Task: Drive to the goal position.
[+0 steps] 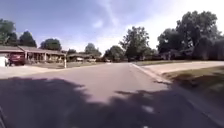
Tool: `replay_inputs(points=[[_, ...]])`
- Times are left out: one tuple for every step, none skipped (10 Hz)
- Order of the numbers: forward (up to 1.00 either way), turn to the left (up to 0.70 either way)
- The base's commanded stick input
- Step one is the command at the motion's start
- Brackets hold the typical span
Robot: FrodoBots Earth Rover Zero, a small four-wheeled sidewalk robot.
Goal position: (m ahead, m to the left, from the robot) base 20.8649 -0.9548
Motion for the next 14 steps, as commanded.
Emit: replay_inputs(points=[[0.70,0.03],[0.70,-0.02],[0.70,-0.34],[0.70,-0.31],[0.70,-0.09],[0.70,-0.16],[0.70,-0.14],[0.70,-0.10],[0.70,-0.24],[0.70,-0.11],[0.70,0.02],[0.70,0.01],[0.70,-0.17],[0.70,-0.30]])
